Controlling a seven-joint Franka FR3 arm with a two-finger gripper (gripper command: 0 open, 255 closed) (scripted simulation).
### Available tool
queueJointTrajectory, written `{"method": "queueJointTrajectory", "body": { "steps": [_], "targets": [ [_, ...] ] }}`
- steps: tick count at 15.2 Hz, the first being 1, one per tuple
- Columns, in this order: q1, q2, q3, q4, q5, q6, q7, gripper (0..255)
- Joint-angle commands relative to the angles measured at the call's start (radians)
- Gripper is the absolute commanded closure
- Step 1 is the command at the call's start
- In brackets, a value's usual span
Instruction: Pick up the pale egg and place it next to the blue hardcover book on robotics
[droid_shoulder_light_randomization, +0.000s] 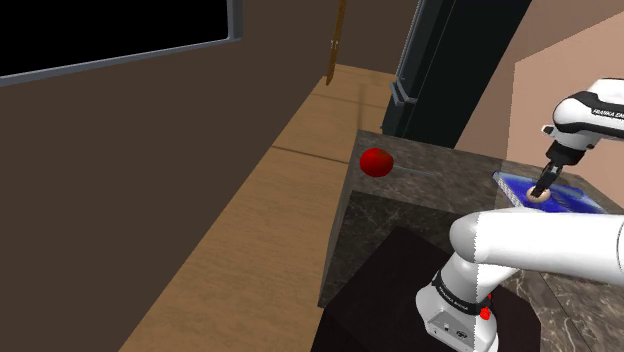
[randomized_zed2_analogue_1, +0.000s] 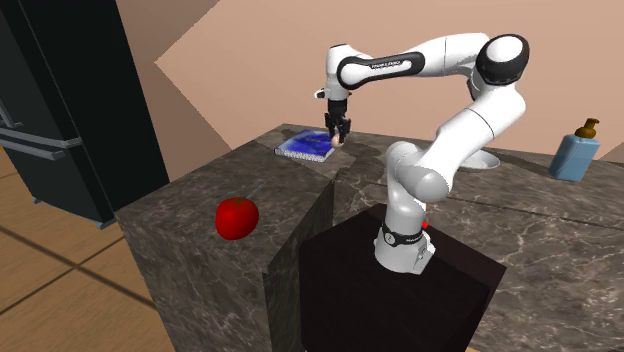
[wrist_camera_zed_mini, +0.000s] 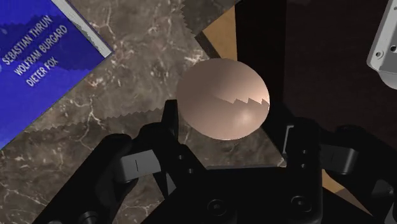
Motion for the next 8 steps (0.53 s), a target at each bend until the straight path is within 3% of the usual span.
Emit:
{"method": "queueJointTrajectory", "body": {
  "steps": [1, 8],
  "targets": [
    [-0.004, 0.005, -0.042, 0.034, -0.022, -0.002, -0.050, 255],
    [0.032, 0.043, -0.210, 0.193, -0.079, -0.003, -0.219, 255]
  ]
}}
